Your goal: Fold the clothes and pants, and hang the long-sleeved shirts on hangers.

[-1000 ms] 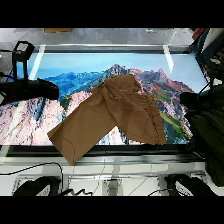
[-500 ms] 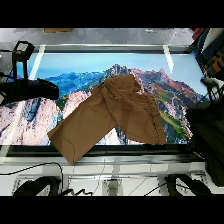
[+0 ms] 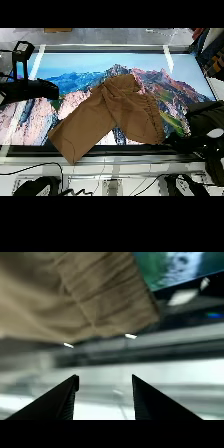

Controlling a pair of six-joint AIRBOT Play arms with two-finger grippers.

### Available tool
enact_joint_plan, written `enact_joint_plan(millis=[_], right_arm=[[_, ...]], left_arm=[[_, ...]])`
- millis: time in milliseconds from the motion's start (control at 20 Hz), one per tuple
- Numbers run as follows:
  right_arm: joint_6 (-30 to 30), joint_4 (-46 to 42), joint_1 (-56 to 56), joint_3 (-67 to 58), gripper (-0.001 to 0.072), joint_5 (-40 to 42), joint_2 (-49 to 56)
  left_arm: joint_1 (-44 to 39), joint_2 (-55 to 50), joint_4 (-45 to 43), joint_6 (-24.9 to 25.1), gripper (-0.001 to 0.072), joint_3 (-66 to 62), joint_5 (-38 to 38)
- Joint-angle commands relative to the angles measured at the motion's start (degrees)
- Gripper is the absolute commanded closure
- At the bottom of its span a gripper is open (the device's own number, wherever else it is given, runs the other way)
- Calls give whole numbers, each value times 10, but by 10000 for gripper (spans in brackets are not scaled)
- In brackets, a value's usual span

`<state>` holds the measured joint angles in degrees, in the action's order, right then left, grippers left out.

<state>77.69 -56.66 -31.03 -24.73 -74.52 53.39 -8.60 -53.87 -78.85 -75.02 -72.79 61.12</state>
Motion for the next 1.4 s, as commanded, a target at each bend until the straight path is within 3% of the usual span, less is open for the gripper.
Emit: enact_joint_plan(millis=[0,200,250,350,600,700,1000,1150,1300,1350], right_arm=[[57,56,-7,76,301,116,-1],[60,58,-7,80,298,144,25],[58,59,-7,80,209,155,32],[40,73,-7,79,197,194,39],[-129,174,-7,79,264,231,38],[-188,194,-7,79,330,231,38],[-373,328,-7,79,328,233,38],[-381,383,-7,80,305,274,38],[-360,395,-7,79,318,302,38],[-367,400,-7,79,357,305,38]], left_arm=[[0,0,0,0,691,0,0],[0,0,0,0,691,0,0],[0,0,0,0,691,0,0],[0,0,0,0,691,0,0],[0,0,0,0,691,0,0],[0,0,0,0,691,0,0],[0,0,0,0,691,0,0],[0,0,0,0,691,0,0],[0,0,0,0,685,0,0],[0,0,0,0,680,0,0]])
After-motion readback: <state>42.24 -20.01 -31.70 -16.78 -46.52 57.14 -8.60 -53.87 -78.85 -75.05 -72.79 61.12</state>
